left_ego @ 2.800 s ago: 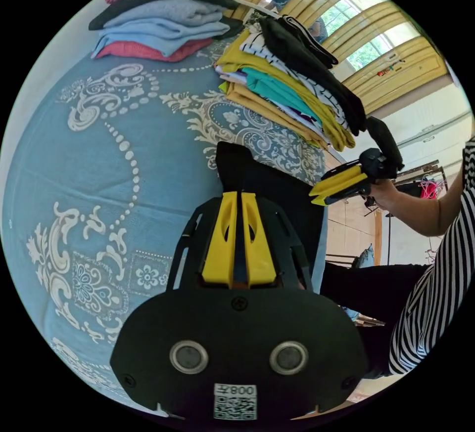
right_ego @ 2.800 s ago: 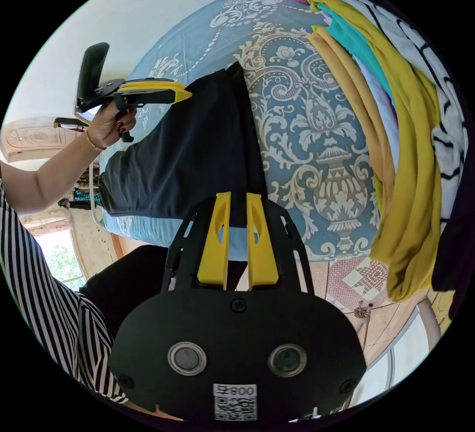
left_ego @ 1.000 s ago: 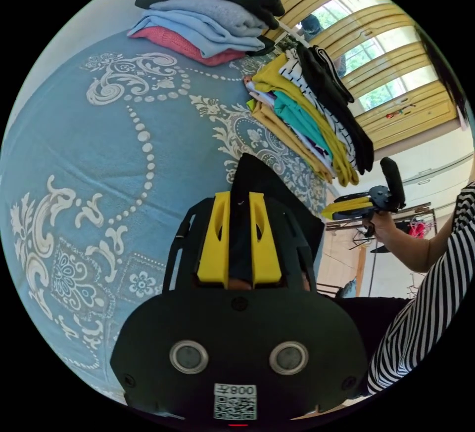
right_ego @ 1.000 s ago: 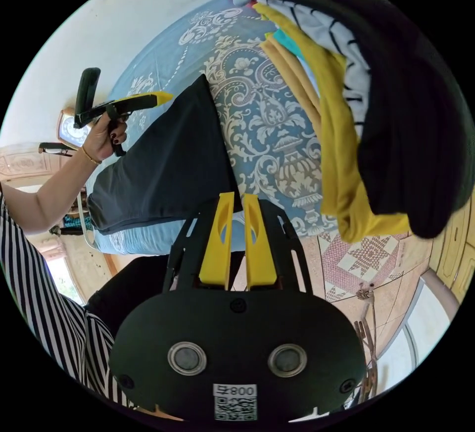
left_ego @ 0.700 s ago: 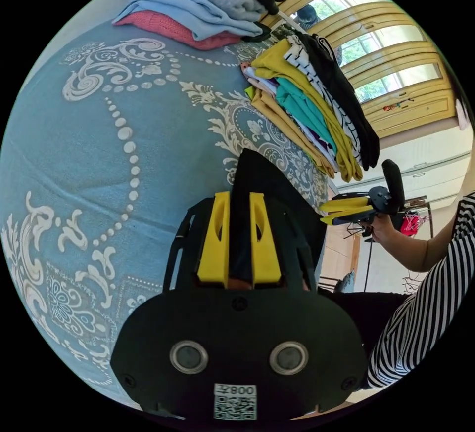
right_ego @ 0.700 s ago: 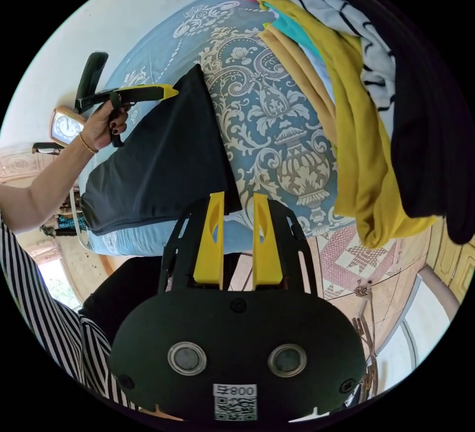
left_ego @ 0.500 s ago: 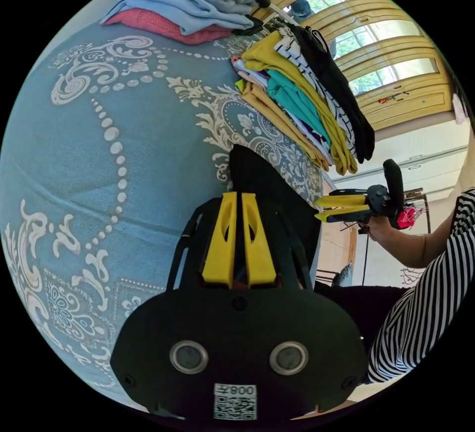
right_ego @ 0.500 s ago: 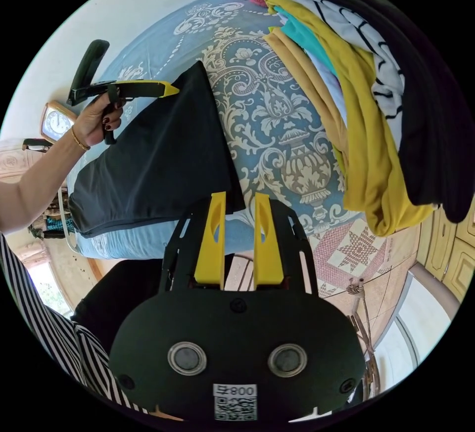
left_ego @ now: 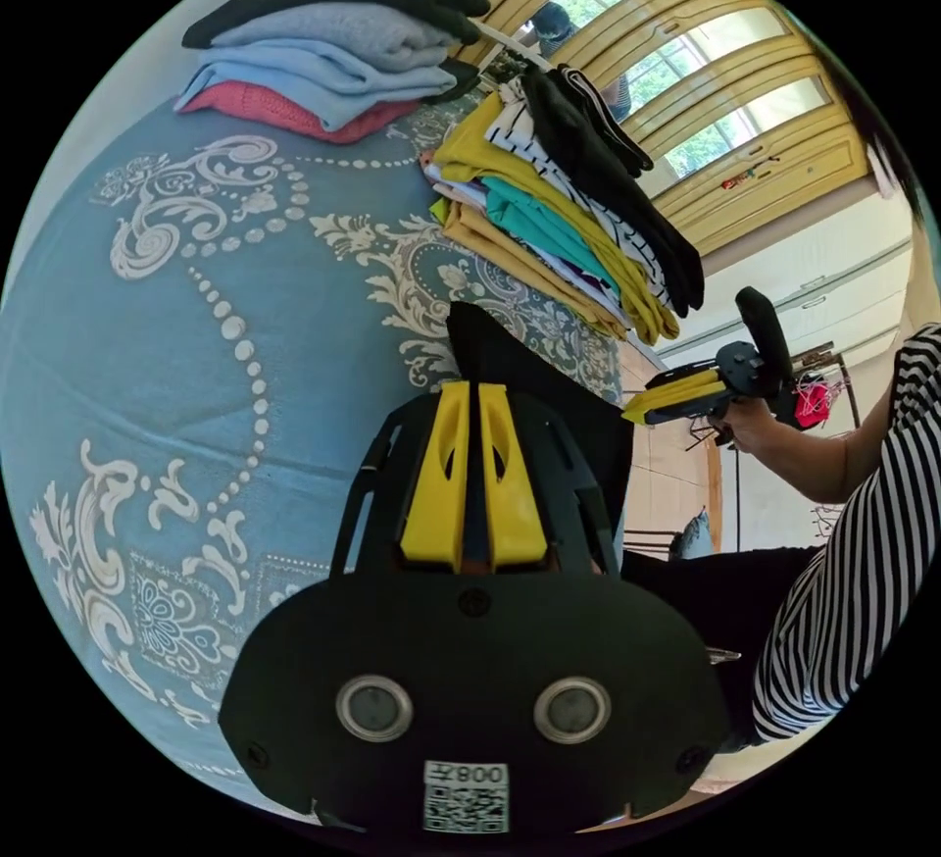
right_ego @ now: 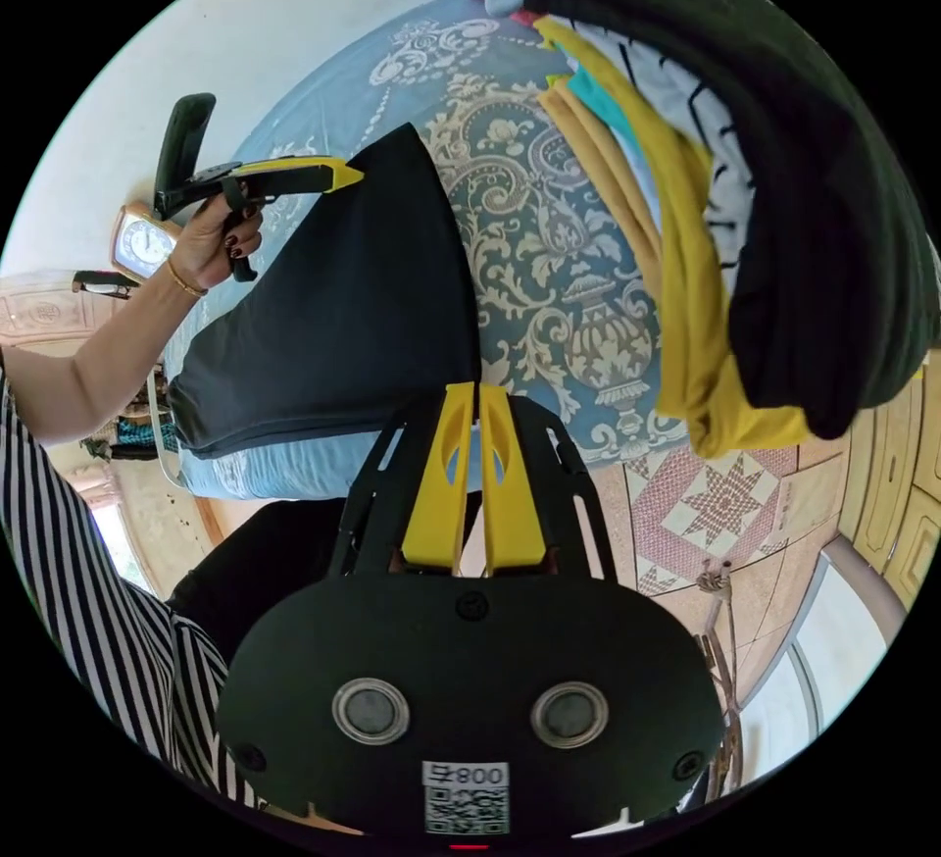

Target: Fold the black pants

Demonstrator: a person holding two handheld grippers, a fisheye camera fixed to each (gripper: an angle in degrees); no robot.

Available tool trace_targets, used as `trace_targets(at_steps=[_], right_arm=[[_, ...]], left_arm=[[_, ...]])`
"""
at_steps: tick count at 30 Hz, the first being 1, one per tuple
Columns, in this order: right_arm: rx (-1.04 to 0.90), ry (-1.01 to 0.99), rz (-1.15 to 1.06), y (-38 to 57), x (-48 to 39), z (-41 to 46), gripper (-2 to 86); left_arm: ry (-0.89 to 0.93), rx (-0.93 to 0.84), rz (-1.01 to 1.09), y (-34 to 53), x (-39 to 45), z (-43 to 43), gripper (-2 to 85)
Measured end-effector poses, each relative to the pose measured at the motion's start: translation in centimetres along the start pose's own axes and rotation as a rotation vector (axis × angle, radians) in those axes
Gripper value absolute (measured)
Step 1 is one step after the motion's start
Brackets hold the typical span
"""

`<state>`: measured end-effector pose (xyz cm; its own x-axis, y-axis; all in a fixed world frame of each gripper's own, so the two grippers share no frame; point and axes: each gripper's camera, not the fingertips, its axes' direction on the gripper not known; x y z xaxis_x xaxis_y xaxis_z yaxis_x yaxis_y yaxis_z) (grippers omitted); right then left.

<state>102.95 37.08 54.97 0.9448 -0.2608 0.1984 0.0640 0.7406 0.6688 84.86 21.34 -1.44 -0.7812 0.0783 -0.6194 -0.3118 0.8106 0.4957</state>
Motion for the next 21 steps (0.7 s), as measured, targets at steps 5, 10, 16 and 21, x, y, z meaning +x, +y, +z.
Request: trace_targets(at_steps=[5, 10, 16, 21], right_arm=[[-0.055, 0.033, 0.011, -1.9, 0.8, 3.2, 0.9], [-0.075, -0.02, 0.064, -4.3, 2.3, 6.2, 1.6], [-0.019, 0.004, 0.08, -6.9, 2.4, 6.8, 2.2], [0.009, -0.06, -0.143, -11.9, -2.3, 9.6, 1.9]], left_arm=[[-0.04, -0.024, 0.019, -0.8, 1.4, -1.6, 2.1], [-0.08, 0.033, -0.049, -1.0, 2.0, -5.8, 2.7], [-0.101, 0.142, -0.209, 4.5, 2.9, -15.8, 3.2], [-0.083, 0.135, -0.384, 11.5, 4.4, -21.0, 2.6]])
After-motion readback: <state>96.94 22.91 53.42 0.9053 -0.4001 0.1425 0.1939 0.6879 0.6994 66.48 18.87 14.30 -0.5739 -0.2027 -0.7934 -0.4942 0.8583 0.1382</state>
